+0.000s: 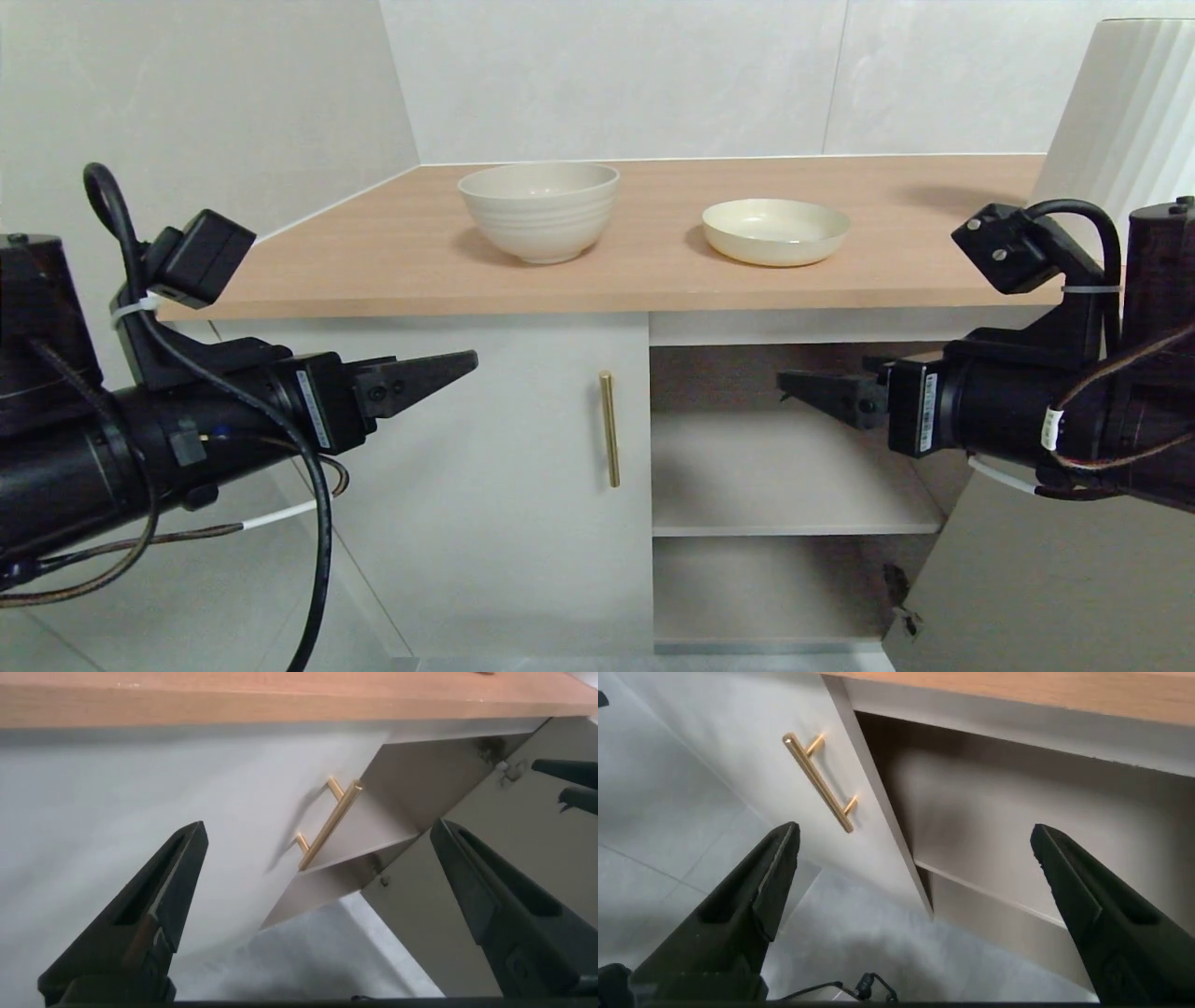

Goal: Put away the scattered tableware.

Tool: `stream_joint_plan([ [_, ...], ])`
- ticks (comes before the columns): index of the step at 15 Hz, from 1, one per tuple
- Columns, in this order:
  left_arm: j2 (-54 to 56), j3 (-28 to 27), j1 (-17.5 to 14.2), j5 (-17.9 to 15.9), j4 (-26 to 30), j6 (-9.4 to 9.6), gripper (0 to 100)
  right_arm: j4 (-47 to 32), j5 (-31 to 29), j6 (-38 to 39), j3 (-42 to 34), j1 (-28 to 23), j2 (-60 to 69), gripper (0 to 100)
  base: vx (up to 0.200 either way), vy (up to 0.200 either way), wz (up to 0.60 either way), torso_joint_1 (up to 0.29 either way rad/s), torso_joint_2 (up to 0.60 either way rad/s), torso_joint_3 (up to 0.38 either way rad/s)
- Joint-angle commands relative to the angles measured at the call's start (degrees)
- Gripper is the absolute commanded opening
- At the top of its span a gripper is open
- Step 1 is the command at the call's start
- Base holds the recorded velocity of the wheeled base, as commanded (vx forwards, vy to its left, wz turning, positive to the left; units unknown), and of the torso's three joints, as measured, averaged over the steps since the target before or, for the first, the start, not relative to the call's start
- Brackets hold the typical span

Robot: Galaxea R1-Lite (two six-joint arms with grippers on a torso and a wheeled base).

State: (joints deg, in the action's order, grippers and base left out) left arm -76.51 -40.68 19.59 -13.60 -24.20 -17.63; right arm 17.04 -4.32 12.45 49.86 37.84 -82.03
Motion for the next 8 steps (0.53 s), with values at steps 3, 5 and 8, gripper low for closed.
stream_joint_plan([
  [3, -0.7, 0.0, 0.0, 0.0, -0.1, -0.04, 100, -0.1, 0.0, -0.1, -0.3, 0.0, 0.1, 100, 0.000, 0.000, 0.00, -0.001, -0.06, -0.061],
  [5, -0.6, 0.0, 0.0, 0.0, -0.1, -0.04, 100, -0.1, 0.0, -0.1, -0.3, 0.0, 0.4, 100, 0.000, 0.000, 0.00, 0.017, -0.19, -0.291],
  [8, -0.8, 0.0, 0.0, -0.1, -0.1, -0.04, 100, -0.1, 0.0, -0.1, -0.3, 0.0, 0.5, 100, 0.000, 0.000, 0.00, 0.062, -0.44, -0.359],
])
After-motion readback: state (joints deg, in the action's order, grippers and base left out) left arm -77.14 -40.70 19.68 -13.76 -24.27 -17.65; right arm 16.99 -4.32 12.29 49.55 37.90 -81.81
